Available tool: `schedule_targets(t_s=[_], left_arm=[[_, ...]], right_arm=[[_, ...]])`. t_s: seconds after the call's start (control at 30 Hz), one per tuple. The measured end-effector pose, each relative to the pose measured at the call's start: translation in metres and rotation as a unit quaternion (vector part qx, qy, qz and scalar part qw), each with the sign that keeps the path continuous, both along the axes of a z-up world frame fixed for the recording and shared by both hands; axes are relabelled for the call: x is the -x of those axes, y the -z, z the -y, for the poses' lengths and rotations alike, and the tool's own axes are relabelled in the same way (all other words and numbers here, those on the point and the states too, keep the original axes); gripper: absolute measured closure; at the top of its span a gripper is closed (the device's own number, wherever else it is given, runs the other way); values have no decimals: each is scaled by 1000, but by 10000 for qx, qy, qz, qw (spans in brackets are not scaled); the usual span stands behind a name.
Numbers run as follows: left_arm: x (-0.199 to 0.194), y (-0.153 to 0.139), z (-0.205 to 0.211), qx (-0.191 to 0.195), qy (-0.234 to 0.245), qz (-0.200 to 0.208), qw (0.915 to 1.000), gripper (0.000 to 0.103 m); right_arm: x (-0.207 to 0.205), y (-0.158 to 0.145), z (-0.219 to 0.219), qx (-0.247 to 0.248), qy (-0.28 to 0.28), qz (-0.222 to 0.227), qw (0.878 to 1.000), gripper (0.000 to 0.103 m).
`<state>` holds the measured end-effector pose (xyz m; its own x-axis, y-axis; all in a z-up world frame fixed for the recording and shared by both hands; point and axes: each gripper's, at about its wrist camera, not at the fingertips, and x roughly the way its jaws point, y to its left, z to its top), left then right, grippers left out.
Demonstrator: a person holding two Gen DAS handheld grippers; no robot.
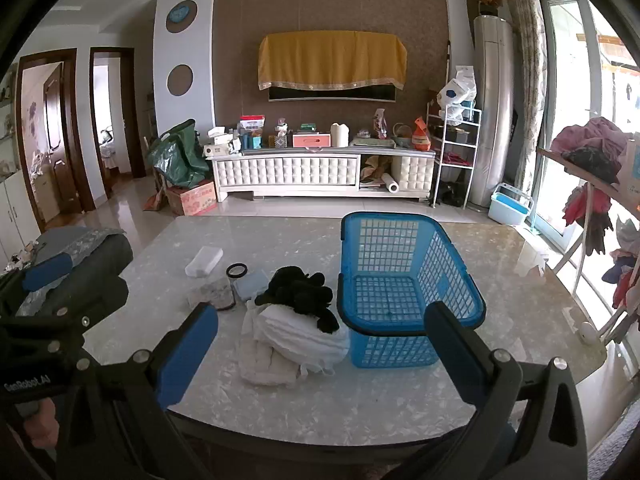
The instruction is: Organize soft objects
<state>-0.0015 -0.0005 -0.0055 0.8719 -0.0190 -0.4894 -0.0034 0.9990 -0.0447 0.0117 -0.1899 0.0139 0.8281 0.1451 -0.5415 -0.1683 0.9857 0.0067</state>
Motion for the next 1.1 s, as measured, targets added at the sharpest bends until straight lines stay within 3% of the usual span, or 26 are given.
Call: schedule_targets(t_s=[1.1], left_arm=[[1, 2, 1, -36, 3, -13, 10000, 0]], right_arm=[[6, 3, 0, -15, 11, -90, 10000, 0]])
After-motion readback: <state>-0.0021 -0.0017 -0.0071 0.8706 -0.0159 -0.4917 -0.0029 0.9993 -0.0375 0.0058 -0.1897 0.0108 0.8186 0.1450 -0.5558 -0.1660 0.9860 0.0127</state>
